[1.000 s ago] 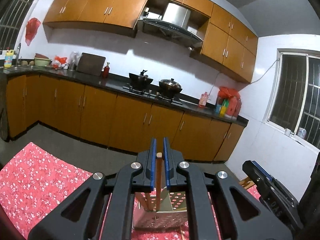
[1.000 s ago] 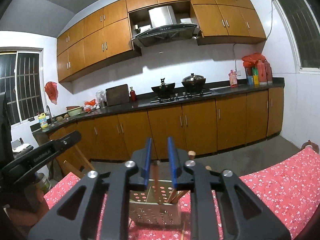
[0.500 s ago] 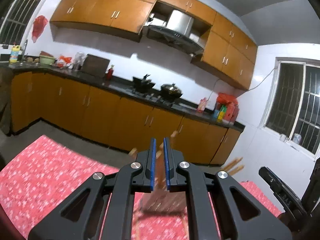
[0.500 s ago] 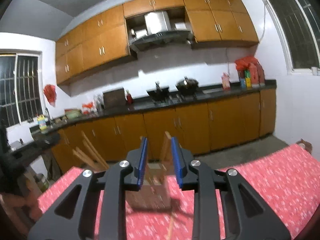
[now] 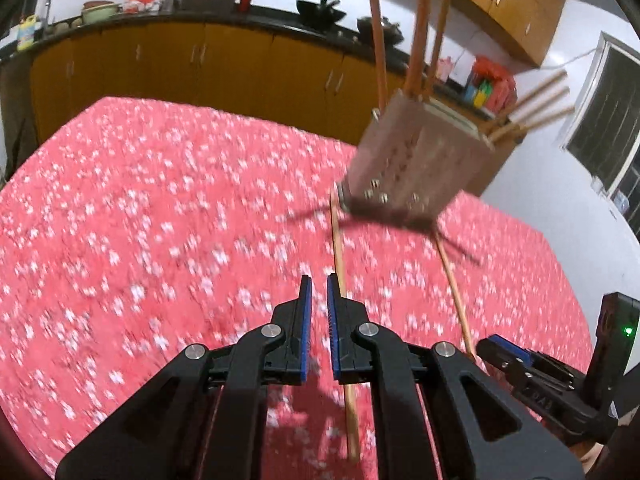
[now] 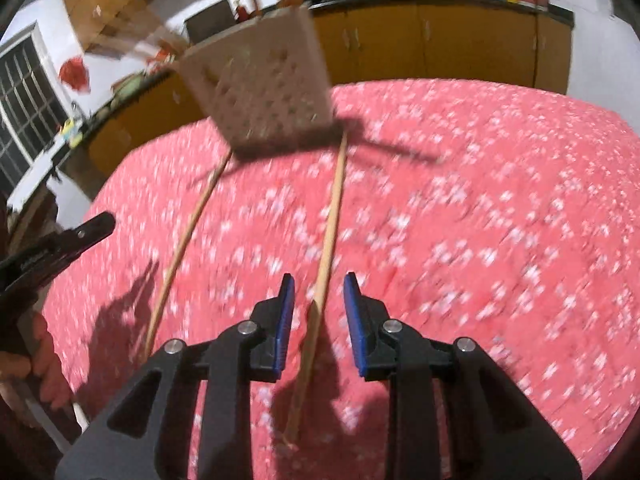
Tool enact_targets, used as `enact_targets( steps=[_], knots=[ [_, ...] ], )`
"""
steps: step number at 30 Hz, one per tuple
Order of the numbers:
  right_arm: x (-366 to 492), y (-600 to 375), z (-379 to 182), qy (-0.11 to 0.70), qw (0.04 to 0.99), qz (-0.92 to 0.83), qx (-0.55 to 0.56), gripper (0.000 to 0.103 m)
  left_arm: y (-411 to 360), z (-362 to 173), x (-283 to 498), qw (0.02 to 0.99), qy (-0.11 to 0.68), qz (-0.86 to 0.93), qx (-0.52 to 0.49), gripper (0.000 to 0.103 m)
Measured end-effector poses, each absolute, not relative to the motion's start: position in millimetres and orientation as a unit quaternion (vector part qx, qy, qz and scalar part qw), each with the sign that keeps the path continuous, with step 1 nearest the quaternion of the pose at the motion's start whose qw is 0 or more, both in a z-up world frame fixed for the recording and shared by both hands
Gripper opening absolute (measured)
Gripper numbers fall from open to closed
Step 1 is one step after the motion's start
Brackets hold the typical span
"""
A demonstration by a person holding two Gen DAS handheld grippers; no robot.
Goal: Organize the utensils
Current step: 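Lower the left tool onto a chopstick and close while the right tool grasps another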
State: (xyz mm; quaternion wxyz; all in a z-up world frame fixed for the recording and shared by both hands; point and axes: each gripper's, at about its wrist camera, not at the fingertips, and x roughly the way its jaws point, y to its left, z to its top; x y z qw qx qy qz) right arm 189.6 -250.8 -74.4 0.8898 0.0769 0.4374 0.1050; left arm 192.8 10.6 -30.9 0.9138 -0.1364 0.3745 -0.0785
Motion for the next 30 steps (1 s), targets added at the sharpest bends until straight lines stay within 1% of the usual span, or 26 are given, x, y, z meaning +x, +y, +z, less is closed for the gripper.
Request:
enact_targets(
  steps=[2, 3, 4, 5, 9, 10, 11, 12, 13, 15, 19, 21, 23, 25, 26, 30],
  knots=[
    [188.6, -243.1, -78.2, 0.442, 0.89, 0.098, 0.056, 0.025, 5.0, -35.1, 189.7, 0.913, 0.379, -0.086, -0.126, 0.008],
    [187.9, -241.1, -81.8, 0.447, 0.888, 0.093, 0.051, 0.016, 3.1, -34.8, 188.3, 0.912, 0.38, -0.089, -0.122, 0.008],
    [189.5, -240.7, -81.3, 0.448, 0.889, 0.087, 0.048, 0.012, 0.0, -37.2, 186.6, 0.912, 0.383, -0.094, -0.117, 0.008],
    [188.5, -241.5, -81.6, 0.444, 0.891, 0.08, 0.045, 0.01, -3.2, -39.9, 184.9, 0.91, 0.386, -0.099, -0.113, 0.008],
    [195.7, -260.8, -81.3, 0.444, 0.893, 0.046, 0.058, 0.008, -14.6, -45.8, 181.8, 0.904, 0.401, -0.111, -0.1, 0.009],
    [197.2, -266.2, -81.6, 0.444, 0.893, 0.037, 0.063, 0.008, -17.3, -47.5, 182.0, 0.902, 0.405, -0.113, -0.096, 0.016],
    [197.9, -273.3, -81.6, 0.444, 0.893, 0.027, 0.07, 0.008, -19.4, -48.7, 181.7, 0.902, 0.407, -0.112, -0.093, 0.029],
    [199.6, -280.5, -81.9, 0.445, 0.892, 0.019, 0.081, 0.008, -20.4, -49.8, 181.4, 0.902, 0.407, -0.11, -0.092, 0.035],
    [200.3, -286.5, -81.7, 0.445, 0.891, 0.014, 0.089, 0.008, -21.3, -49.6, 180.4, 0.904, 0.404, -0.109, -0.09, 0.038],
    [200.5, -296.1, -82.0, 0.445, 0.89, 0.009, 0.102, 0.008, -23.7, -49.7, 180.8, 0.903, 0.405, -0.11, -0.086, 0.038],
    [200.4, -299.5, -80.5, 0.444, 0.89, 0.01, 0.101, 0.008, -32.8, -53.9, 183.8, 0.9, 0.416, -0.111, -0.064, 0.038],
    [199.7, -299.8, -79.8, 0.443, 0.891, 0.014, 0.101, 0.008, -38.9, -59.5, 185.2, 0.897, 0.426, -0.11, -0.047, 0.032],
    [199.0, -298.6, -79.7, 0.443, 0.891, 0.017, 0.099, 0.008, -43.1, -65.6, 186.3, 0.894, 0.434, -0.105, -0.034, 0.018],
    [199.2, -296.7, -79.8, 0.443, 0.891, 0.019, 0.096, 0.008, -46.1, -70.9, 187.0, 0.895, 0.436, -0.094, -0.018, 0.01],
    [199.7, -296.7, -79.5, 0.443, 0.891, 0.021, 0.096, 0.008, -47.1, -71.5, 187.6, 0.896, 0.436, -0.088, -0.008, 0.009],
    [204.3, -295.7, -79.9, 0.444, 0.891, 0.024, 0.094, 0.008, -35.5, -70.8, 196.3, 0.896, 0.439, -0.069, -0.008, 0.008]
  ],
)
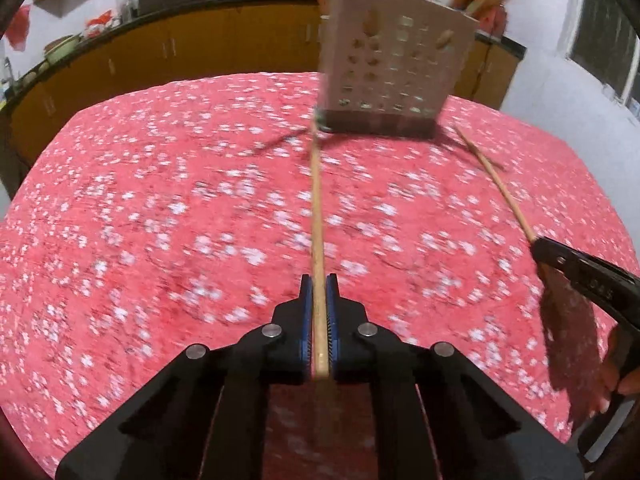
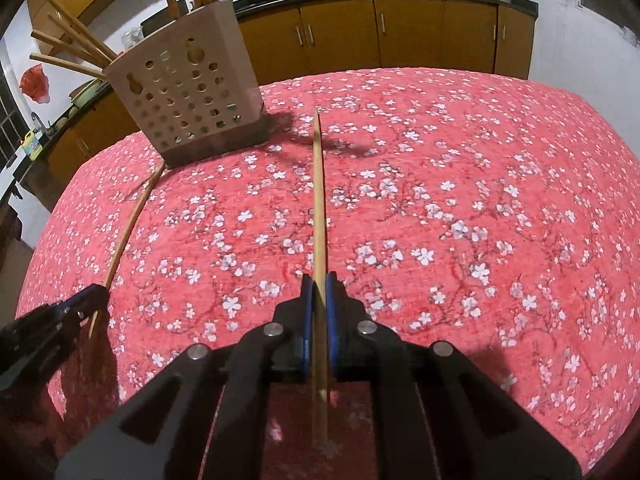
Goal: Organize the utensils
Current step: 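Lower the left tool onto a chopstick and close while the right tool grasps another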
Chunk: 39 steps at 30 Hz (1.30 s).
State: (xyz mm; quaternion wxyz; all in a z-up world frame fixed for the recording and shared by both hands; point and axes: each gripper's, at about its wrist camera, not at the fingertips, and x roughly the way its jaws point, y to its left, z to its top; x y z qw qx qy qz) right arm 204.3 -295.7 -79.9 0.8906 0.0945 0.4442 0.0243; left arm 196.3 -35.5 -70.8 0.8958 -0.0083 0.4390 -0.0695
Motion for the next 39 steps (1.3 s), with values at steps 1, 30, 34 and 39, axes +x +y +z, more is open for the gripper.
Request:
enact_targets(
  steps=[1, 30, 34, 39],
  knots=[
    [205.5, -295.7, -79.8, 0.444, 0.891, 0.025, 0.094, 0.008, -28.3, -70.4, 200.9, 0.896, 0.44, -0.061, -0.014, 0.008],
    [246.0, -297.2, -88.0, 0.422, 0.905, 0.007, 0.056, 0.008, 22.7, -67.1, 220.4, 0.904, 0.422, -0.035, -0.058, 0.009],
    [245.1, -298.1, -88.3, 0.422, 0.904, 0.008, 0.062, 0.008, 22.3, -68.0, 221.5, 0.904, 0.422, -0.034, -0.056, 0.009],
    [244.8, -297.3, -88.4, 0.422, 0.904, 0.008, 0.064, 0.008, 22.7, -68.3, 222.0, 0.904, 0.422, -0.034, -0.057, 0.009]
  ],
)
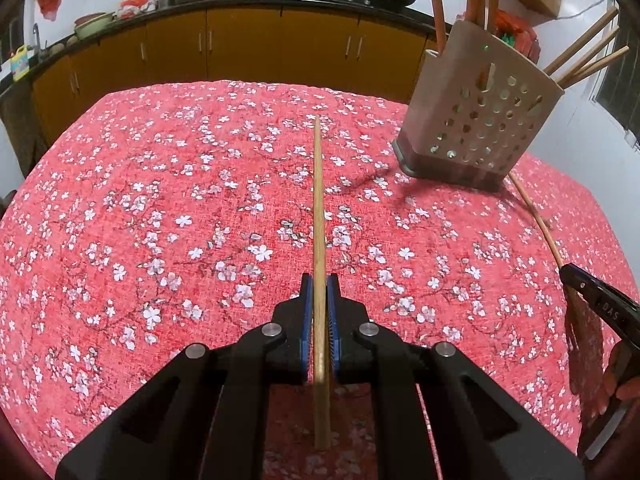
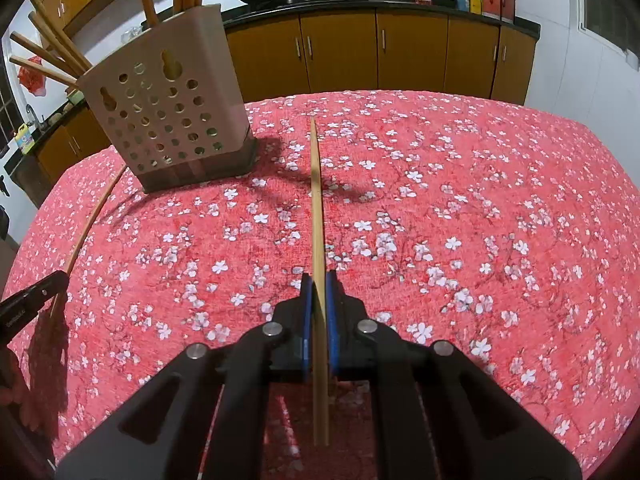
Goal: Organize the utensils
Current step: 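Lower the left tool onto a chopstick and close while the right tool grasps another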
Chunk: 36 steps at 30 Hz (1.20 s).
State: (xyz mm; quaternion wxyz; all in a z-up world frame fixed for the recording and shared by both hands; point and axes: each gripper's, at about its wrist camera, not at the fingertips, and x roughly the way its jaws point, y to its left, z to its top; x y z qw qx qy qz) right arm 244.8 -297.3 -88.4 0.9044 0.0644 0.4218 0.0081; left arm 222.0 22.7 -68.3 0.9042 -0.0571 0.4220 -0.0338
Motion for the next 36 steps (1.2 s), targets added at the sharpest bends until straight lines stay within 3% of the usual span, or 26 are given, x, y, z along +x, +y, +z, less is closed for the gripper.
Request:
enact_targets(
  steps=[36],
  knots=[
    [240.8, -296.6, -87.4, 0.422, 0.904, 0.002, 0.062, 0.008, 18.5, -68.3, 220.3, 0.904, 0.423, -0.032, -0.054, 0.009]
  ],
)
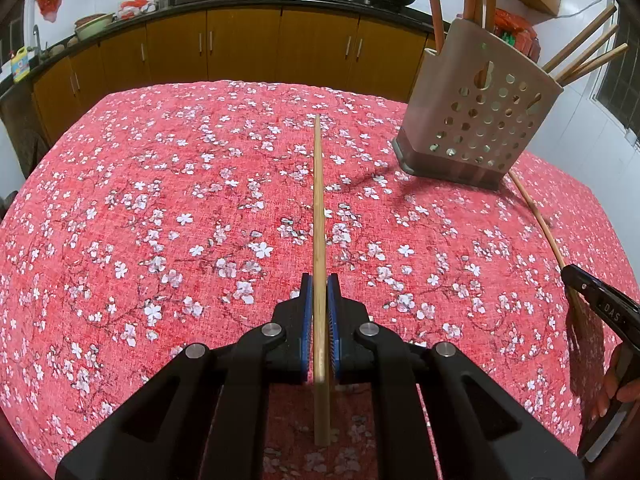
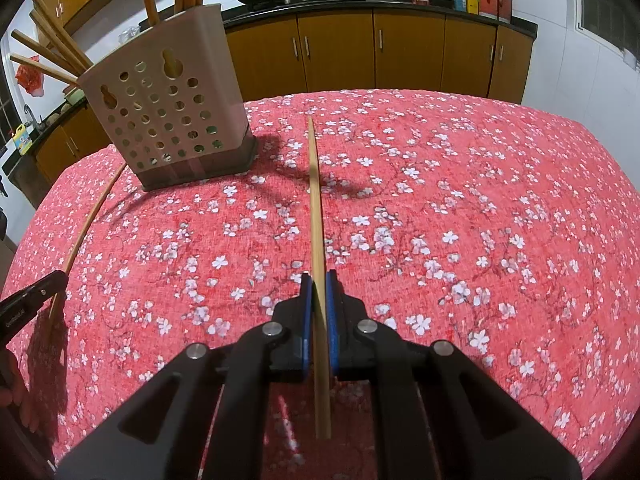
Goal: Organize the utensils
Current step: 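Lower the left tool onto a chopstick and close while the right tool grasps another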
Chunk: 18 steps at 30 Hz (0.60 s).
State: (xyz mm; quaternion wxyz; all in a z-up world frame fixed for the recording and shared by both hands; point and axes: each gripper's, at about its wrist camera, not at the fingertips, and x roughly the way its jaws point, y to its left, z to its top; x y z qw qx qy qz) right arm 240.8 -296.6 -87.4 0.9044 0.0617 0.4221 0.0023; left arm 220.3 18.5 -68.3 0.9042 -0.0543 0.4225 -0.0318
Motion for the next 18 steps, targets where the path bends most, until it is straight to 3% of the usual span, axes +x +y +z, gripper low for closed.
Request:
enact_targets(
  steps=[18],
  knots=[
    [239.2, -301.3, -85.4, 0.421, 0.904, 0.01, 0.075, 0.008, 15.9, -66.9, 218.4, 0.904, 0.425, -0.035, -0.037, 0.008]
  ],
)
